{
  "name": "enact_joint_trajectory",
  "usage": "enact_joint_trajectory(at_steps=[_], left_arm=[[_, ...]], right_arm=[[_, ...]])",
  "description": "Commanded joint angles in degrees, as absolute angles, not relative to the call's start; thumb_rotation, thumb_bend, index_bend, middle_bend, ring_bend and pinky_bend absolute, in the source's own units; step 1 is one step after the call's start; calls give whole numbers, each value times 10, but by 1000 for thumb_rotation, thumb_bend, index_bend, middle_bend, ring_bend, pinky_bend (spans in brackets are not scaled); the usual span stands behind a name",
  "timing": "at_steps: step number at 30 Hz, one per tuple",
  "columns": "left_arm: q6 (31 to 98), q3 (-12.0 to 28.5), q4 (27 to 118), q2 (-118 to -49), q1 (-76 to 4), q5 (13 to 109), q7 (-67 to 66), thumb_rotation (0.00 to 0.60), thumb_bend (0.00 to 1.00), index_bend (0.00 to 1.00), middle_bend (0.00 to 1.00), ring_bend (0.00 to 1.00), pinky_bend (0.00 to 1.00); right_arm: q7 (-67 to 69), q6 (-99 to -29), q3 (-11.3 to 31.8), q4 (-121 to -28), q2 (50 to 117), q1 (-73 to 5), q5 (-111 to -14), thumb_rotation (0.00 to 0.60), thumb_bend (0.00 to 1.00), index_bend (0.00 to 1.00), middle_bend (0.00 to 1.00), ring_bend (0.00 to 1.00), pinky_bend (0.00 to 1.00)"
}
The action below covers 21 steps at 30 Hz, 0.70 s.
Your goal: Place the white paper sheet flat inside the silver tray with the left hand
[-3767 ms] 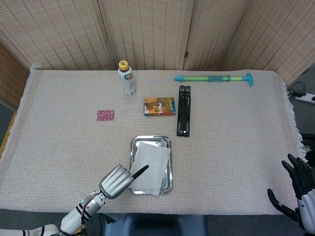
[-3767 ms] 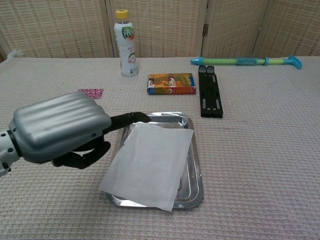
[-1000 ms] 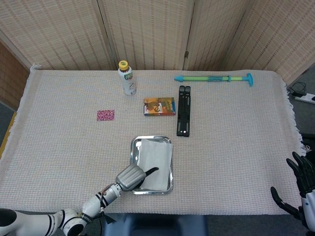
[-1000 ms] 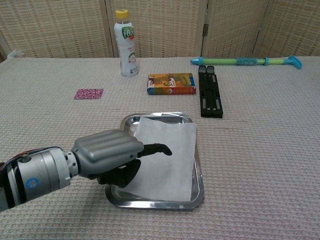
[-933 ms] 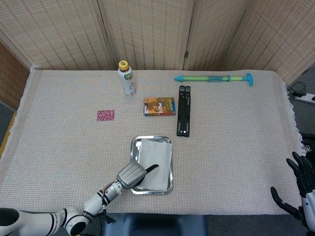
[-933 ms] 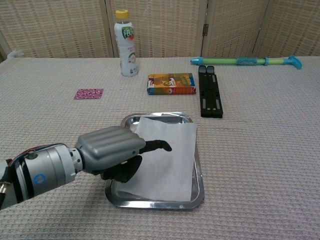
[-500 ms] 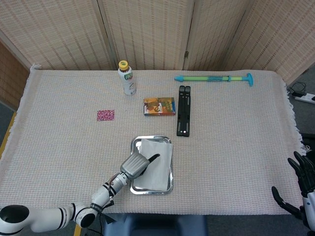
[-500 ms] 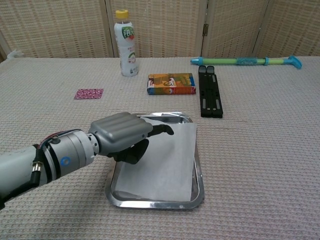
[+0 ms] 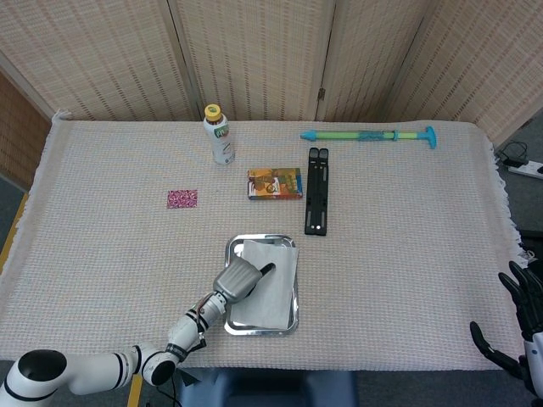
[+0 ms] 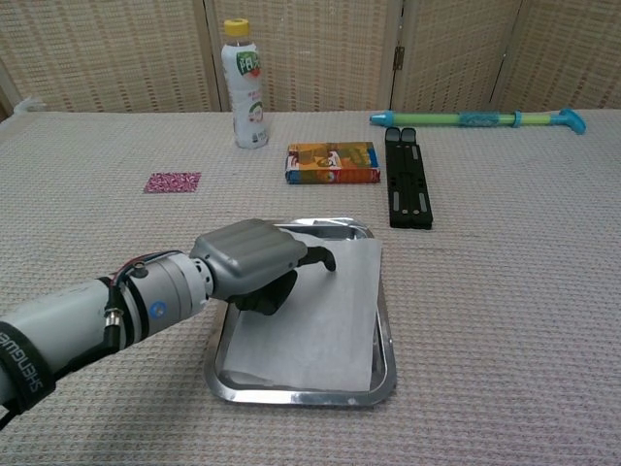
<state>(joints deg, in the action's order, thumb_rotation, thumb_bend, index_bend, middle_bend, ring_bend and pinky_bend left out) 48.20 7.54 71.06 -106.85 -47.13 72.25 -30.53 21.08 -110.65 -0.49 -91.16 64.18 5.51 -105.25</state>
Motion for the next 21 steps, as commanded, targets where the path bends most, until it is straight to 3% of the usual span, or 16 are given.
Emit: enact_joint_trajectory(at_steps=[1,21], left_arm=[[482,75,703,-1073,-474,719,-308,600,1000,209,1000,1000,1000],[499,62,723,-1060,-474,693,-361,600,1000,240,1000,1000,1000]], right_arm=[[212,-1107,-5,-911,641,55,-1053,600,428,0,0,0,0],[212,-1113,-5,-911,641,57,-1056,600,429,0,0,0,0]])
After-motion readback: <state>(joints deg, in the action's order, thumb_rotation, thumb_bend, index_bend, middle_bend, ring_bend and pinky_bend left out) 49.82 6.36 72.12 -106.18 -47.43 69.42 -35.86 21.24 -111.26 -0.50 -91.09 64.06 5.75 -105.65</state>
